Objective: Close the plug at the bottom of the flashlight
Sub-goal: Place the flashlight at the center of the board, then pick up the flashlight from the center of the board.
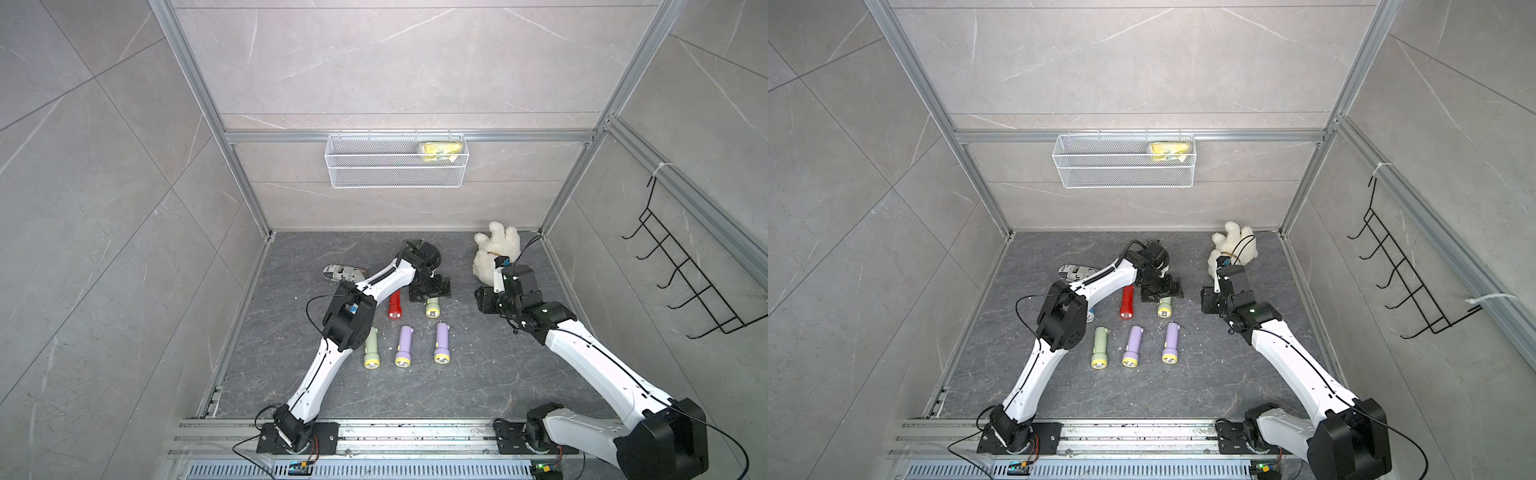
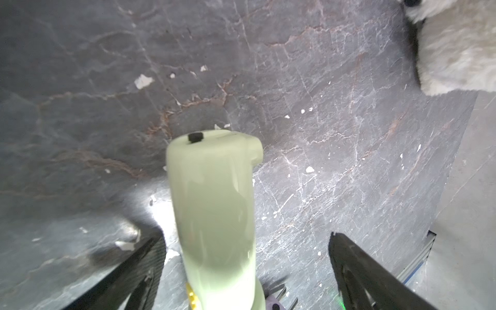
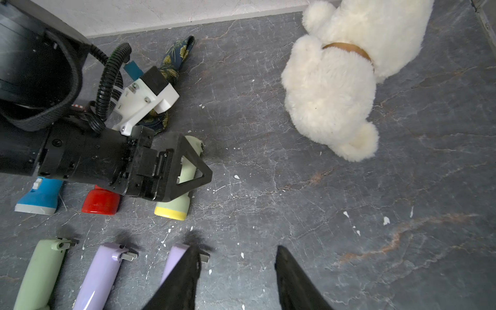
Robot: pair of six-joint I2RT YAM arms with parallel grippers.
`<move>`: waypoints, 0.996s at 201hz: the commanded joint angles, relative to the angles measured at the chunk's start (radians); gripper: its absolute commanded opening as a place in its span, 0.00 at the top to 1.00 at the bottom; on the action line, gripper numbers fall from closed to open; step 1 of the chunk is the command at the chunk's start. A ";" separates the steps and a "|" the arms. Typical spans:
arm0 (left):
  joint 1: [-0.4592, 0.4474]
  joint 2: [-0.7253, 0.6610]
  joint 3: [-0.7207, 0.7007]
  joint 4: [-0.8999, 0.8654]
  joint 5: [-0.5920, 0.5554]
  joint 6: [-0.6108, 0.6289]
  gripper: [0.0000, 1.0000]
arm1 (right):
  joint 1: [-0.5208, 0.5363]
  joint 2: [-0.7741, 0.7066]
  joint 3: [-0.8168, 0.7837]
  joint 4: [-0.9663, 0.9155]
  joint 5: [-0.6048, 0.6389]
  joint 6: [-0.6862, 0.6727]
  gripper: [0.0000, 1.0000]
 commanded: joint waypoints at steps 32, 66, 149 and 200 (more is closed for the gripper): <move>0.006 -0.106 -0.007 0.011 -0.096 0.045 0.00 | -0.003 -0.025 0.000 0.008 0.006 0.006 0.50; 0.010 -0.279 -0.093 0.050 -0.261 0.134 0.00 | -0.004 -0.017 0.011 0.014 -0.024 0.027 0.48; 0.065 -0.621 -0.532 0.199 -0.287 0.170 0.00 | -0.003 0.037 0.004 0.095 -0.166 0.101 0.48; 0.065 -0.897 -0.864 0.208 -0.438 0.089 0.00 | -0.003 0.064 -0.004 0.128 -0.229 0.143 0.49</move>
